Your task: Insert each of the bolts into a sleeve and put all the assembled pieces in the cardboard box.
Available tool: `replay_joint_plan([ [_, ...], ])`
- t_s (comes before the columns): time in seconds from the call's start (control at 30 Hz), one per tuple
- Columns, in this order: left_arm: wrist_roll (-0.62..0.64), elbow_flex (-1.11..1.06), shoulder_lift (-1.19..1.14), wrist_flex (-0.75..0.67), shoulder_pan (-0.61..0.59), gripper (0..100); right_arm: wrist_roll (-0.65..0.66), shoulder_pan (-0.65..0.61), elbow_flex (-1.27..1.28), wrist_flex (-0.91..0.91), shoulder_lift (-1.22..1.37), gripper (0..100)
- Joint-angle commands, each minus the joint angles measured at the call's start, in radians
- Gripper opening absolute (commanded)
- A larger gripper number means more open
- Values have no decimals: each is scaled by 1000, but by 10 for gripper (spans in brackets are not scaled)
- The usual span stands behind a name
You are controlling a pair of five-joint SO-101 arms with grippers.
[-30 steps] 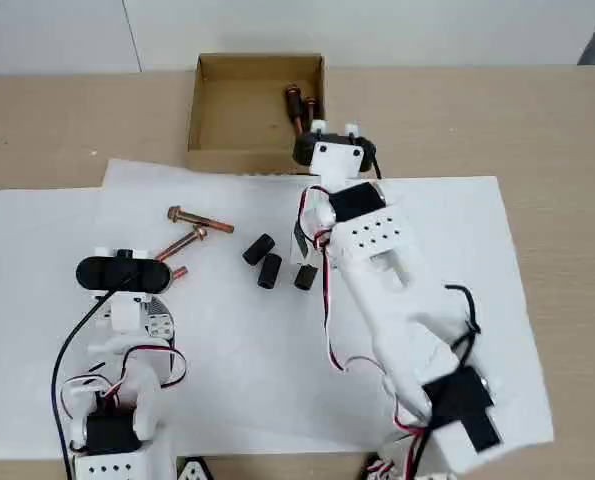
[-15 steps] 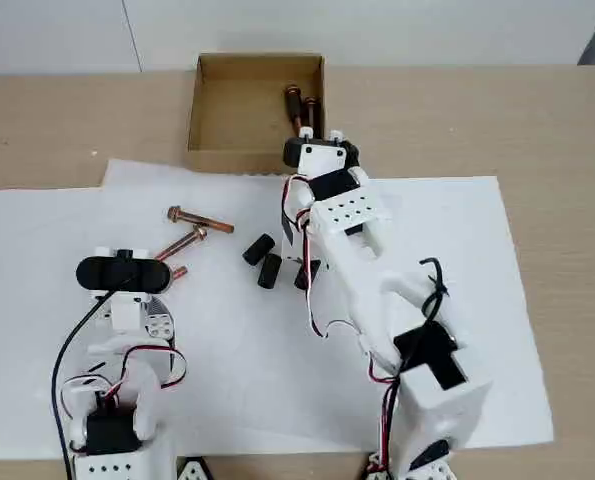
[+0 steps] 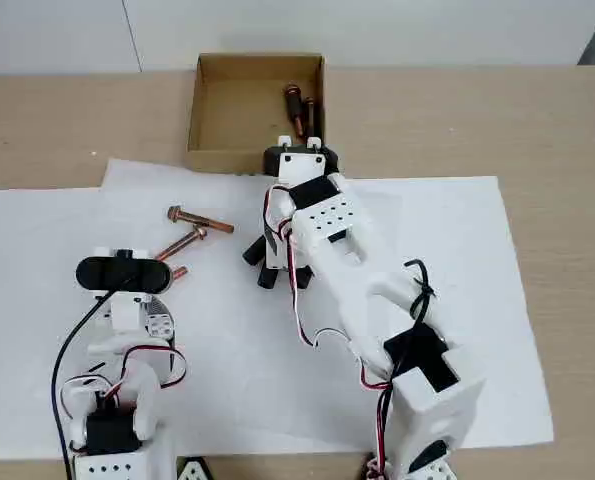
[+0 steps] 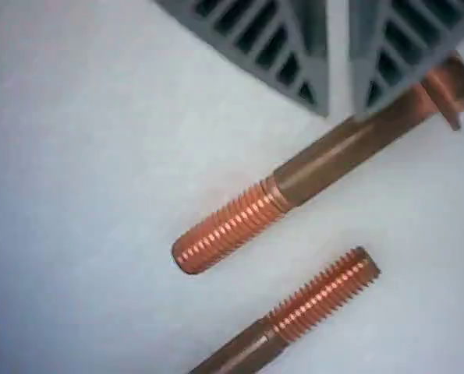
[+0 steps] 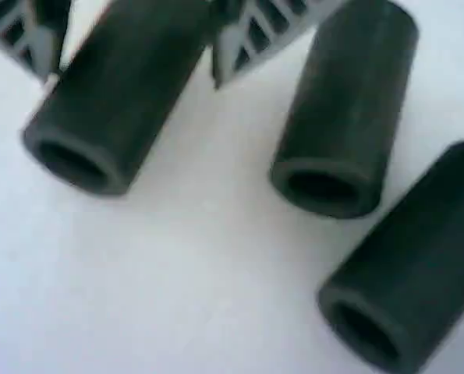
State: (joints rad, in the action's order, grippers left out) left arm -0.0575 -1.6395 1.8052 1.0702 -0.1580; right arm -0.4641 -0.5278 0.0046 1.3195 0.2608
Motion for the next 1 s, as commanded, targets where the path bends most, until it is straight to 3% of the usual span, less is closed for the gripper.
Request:
replay_joint_plan([
  [0.0,-6,5,12,-26,0,6,-20,-2,-43,-13,-4,122],
  [0.33,-6,5,12,-26,0,6,-23,-2,-43,-13,71,120],
  [0.47,-6,5,12,-26,0,6,-20,-2,-49,-12,68,4],
  [0.53,-6,5,12,-26,0,6,-21,-2,-68,7,68,18],
  [0.73,-6,5,12,-26,0,6,-21,-4,-212,122,67,3],
  [0.97,-6,5,12,-26,0,6,-21,-4,-523,384,67,3],
])
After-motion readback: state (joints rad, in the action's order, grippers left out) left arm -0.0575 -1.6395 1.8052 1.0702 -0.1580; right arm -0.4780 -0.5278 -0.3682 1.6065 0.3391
